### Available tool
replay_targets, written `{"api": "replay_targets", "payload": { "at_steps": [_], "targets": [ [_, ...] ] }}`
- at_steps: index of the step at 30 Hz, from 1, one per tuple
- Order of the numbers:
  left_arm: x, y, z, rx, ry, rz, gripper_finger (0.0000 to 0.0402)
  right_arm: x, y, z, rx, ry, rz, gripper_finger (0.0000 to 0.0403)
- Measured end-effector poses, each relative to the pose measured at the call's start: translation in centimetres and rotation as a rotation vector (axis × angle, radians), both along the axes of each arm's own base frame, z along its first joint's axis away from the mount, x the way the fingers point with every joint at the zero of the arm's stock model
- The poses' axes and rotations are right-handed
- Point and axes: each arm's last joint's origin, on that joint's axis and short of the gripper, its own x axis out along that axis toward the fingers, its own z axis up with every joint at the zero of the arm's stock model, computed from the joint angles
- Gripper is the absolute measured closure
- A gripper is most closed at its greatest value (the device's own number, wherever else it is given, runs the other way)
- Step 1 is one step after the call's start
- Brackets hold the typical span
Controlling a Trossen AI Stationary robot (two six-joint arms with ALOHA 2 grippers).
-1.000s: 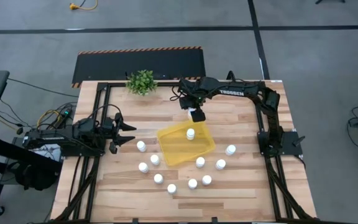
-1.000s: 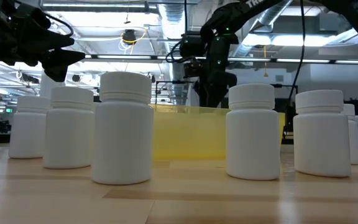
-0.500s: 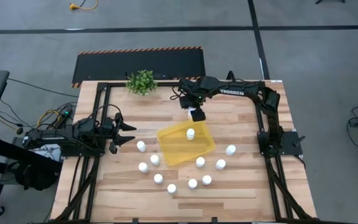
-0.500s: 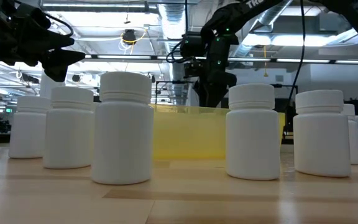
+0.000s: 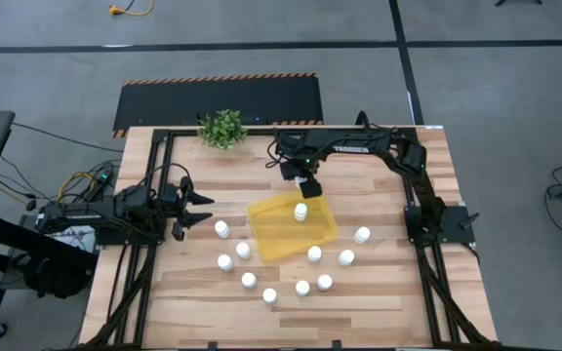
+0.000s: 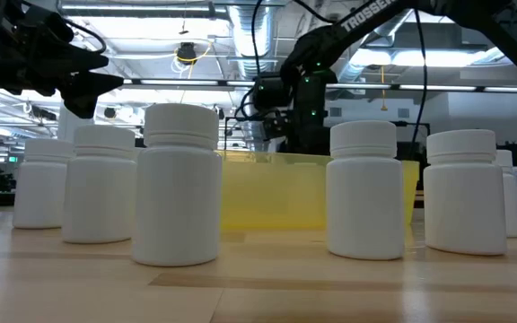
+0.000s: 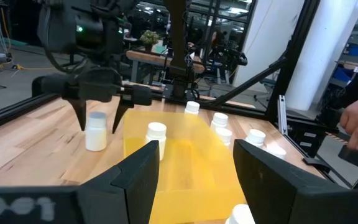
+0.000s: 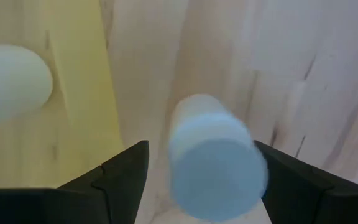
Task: Pick and place pill bottles into a basket
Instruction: Put the white pill bottle into the yellow bin
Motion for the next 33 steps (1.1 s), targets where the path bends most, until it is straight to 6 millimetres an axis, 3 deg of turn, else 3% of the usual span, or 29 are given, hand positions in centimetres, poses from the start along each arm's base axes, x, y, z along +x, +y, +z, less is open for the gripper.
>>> {"api": "replay_targets", "payload": {
  "at_steps": [11,22,28,33],
  "targets": [
    [0.0,0.0,0.0,0.0,0.001,0.005,0.0207,0.1,-0.1,0.0,-0.01,-0.013,0.024,0.0147],
    [0.0,0.0,0.0,0.0,0.001,0.005,0.0207,0.1,-0.7,0.5,-0.05,-0.022,0.012,0.0243],
    [0.0,0.0,0.0,0.0,0.001,0.005,0.0207,0.2,-1.7,3.0,-0.053,-0.026,-0.014,0.0242],
    [0.0,0.0,0.0,0.0,0.0,0.005,0.0207,0.4,-2.3,6.6,-0.064,-0.051,-0.032,0.0232]
  ]
}}
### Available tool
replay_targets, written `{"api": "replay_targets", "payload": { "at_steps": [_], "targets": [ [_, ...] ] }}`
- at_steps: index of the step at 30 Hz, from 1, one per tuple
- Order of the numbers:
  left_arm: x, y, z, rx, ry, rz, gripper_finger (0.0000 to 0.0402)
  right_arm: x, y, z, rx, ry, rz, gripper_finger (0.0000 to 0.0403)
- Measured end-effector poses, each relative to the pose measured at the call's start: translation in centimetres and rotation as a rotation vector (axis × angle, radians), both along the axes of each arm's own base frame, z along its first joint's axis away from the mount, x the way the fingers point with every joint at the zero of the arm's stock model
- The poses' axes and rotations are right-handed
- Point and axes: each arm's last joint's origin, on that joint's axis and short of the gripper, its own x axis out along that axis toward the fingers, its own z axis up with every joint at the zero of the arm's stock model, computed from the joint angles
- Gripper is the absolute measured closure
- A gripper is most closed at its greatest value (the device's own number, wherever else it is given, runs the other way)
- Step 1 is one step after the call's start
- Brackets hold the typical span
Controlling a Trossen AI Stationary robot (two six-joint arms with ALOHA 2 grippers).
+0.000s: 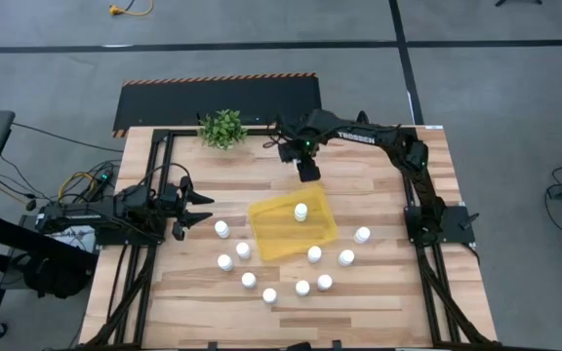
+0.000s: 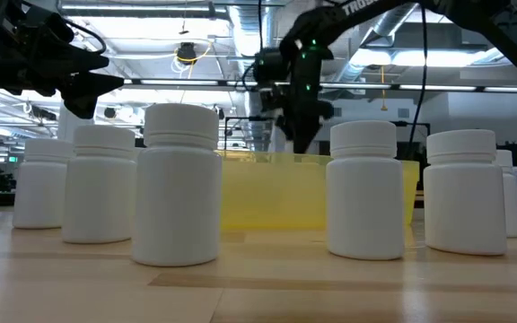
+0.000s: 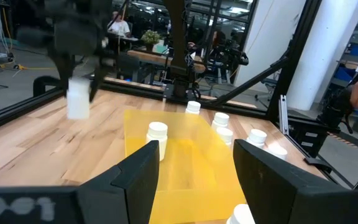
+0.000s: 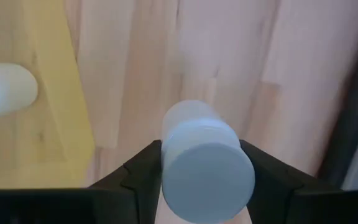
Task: Pick and place pill bottles into a basket
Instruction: Put the white pill bottle into the yellow bin
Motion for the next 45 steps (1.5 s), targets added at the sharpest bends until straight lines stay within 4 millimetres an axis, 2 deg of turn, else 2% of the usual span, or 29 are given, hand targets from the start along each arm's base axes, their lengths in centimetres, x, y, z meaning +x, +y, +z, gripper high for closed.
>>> {"api": "replay_targets", "payload": {
  "at_steps": [5,10,13,16,20,24,31,37,45],
  "targets": [
    [0.0,0.0,0.0,0.0,0.0,0.0,0.0207,0.9,1.3,3.9,-0.024,-0.07,0.017,0.0241],
    [0.0,0.0,0.0,0.0,0.0,0.0,0.0207,1.8,4.3,7.3,-0.046,-0.152,0.074,0.0235],
    [0.0,0.0,0.0,0.0,0.0,0.0,0.0207,2.4,6.8,8.2,-0.042,-0.172,0.116,0.0234],
    [0.0,0.0,0.0,0.0,0.0,0.0,0.0207,2.8,9.3,8.3,-0.035,-0.17,0.175,0.0236],
    [0.0,0.0,0.0,0.0,0.0,0.0,0.0207,3.5,12.1,7.8,-0.023,-0.152,0.241,0.0234],
    [0.0,0.0,0.0,0.0,0.0,0.0,0.0207,4.5,13.7,6.3,-0.005,-0.137,0.277,0.0234],
    [0.0,0.0,0.0,0.0,0.0,0.002,0.0207,5.7,15.0,1.6,0.042,-0.024,0.301,0.0233],
    [0.0,0.0,0.0,0.0,0.0,0.003,0.0207,6.9,15.9,-1.6,0.101,0.027,0.322,0.0235],
    [0.0,0.0,0.0,0.0,0.0,0.004,0.0207,7.6,16.2,-1.8,0.123,-0.035,0.339,0.0235]
  ]
}}
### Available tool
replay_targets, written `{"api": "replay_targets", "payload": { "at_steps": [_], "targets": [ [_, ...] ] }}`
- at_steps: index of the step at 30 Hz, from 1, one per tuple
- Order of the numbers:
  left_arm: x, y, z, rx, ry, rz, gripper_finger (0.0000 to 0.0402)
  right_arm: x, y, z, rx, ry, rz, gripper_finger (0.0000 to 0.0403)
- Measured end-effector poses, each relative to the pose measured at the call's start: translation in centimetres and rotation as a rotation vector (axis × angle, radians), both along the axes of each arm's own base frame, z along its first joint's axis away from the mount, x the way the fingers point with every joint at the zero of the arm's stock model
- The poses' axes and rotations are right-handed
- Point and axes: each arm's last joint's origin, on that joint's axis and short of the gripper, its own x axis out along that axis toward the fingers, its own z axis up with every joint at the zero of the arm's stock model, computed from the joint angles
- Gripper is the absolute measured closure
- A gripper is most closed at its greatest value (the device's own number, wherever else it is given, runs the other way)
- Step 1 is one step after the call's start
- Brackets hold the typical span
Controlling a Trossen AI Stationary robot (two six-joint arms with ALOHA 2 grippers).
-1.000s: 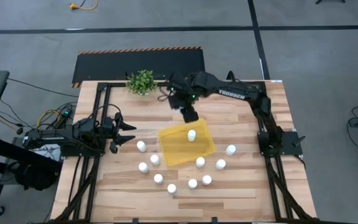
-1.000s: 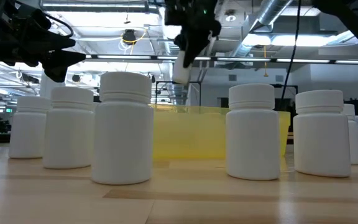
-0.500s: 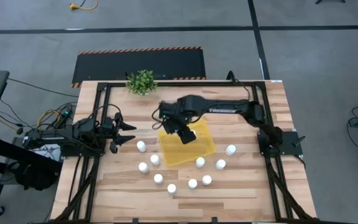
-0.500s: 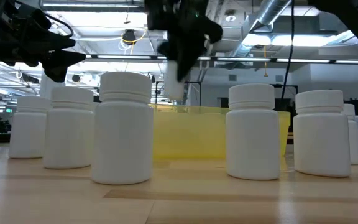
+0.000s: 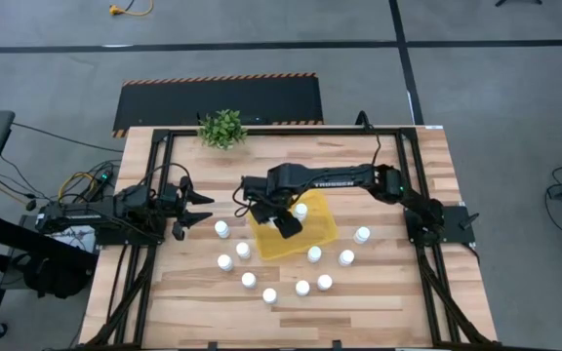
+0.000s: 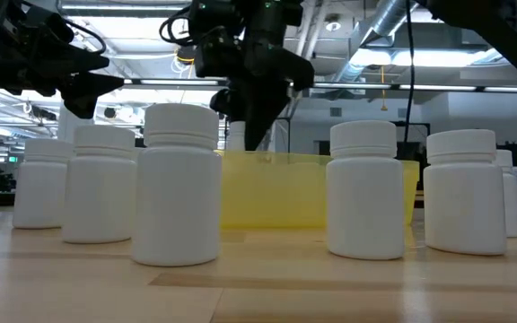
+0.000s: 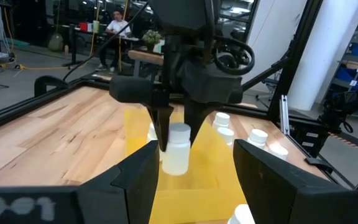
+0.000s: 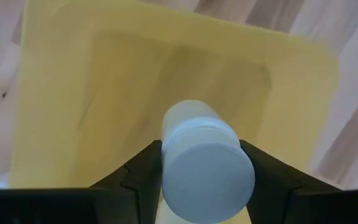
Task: Pick and place pill bottles into a basket
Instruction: Put the white pill bottle into the yellow bin
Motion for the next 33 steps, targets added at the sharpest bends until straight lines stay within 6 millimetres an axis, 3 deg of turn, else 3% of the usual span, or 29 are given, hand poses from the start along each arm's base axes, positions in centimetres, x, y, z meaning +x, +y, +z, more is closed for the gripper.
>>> {"api": "replay_targets", "payload": {
  "at_steps": [9,15,25,33],
  "targets": [
    [0.0,0.0,0.0,0.0,0.0,0.0,0.0207,0.8,0.8,-2.9,-0.02,0.046,0.029,0.0233],
    [0.0,0.0,0.0,0.0,0.0,0.0,0.0207,1.1,1.4,-2.8,-0.069,0.013,0.051,0.023],
    [0.0,0.0,0.0,0.0,0.0,0.0,0.0207,1.1,1.4,-2.8,-0.089,0.016,0.061,0.0184],
    [0.0,0.0,0.0,0.0,0.0,0.0,0.0207,1.1,1.4,-2.8,-0.09,0.018,0.07,0.0179]
  ]
}}
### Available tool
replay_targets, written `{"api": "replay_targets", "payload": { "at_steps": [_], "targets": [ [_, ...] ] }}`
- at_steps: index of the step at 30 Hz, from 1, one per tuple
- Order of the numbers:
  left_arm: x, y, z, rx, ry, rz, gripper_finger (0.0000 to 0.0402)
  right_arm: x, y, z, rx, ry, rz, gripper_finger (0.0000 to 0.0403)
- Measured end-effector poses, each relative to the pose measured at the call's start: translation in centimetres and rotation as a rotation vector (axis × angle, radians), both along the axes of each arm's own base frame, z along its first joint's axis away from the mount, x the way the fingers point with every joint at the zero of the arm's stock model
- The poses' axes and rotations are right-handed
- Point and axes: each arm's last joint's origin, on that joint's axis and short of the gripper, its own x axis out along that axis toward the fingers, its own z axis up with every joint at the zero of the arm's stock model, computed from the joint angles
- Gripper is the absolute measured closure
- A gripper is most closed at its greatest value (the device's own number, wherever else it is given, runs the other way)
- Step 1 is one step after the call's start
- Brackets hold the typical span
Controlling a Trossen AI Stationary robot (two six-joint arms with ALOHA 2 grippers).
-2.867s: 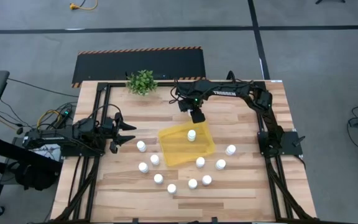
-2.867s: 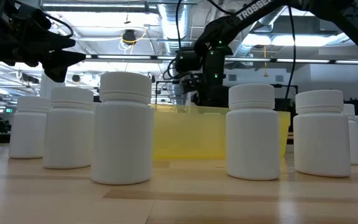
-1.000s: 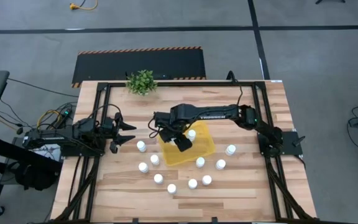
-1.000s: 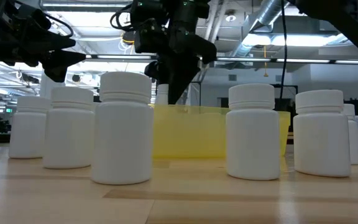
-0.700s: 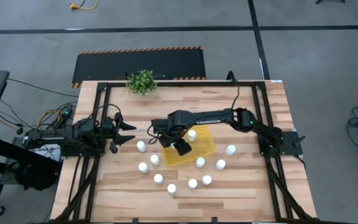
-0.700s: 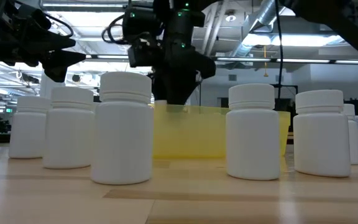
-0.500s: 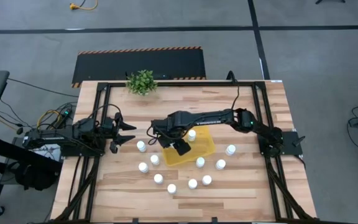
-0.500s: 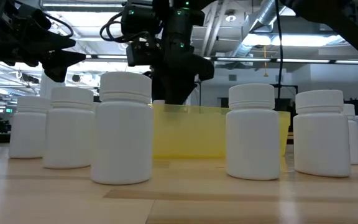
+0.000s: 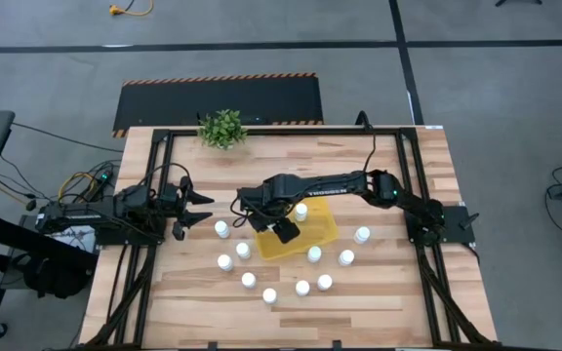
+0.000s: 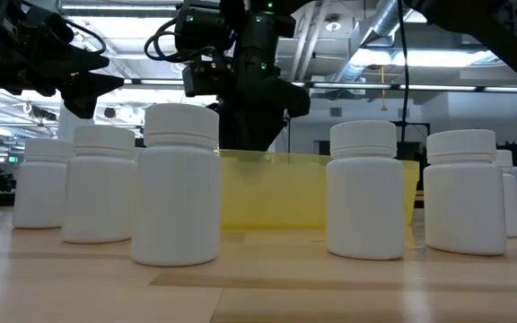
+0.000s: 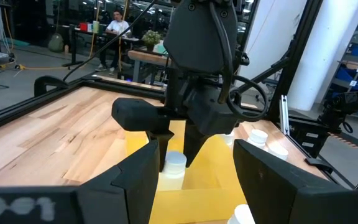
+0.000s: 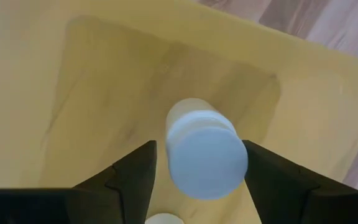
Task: Pick and place pill bottles into a basket
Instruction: Put the white pill bottle into the yellow bin
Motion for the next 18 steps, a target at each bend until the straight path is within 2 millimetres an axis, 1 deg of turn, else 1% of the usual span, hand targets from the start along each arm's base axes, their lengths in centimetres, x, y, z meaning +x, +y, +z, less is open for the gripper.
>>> {"api": "replay_targets", "payload": {
  "at_steps": [6,15,18],
  "targets": [
    [0.0,0.0,0.0,0.0,0.0,0.0,0.0207,-0.07,0.0,-0.01,0.0,0.008,0.0,0.0172],
    [0.0,0.0,0.0,0.0,0.0,0.0,0.0207,-0.09,0.0,0.03,0.002,0.008,-0.008,0.0139],
    [0.0,0.0,0.0,0.0,0.0,0.0,0.0207,-0.39,-0.01,0.71,-0.002,0.008,-0.008,0.0131]
  ]
}}
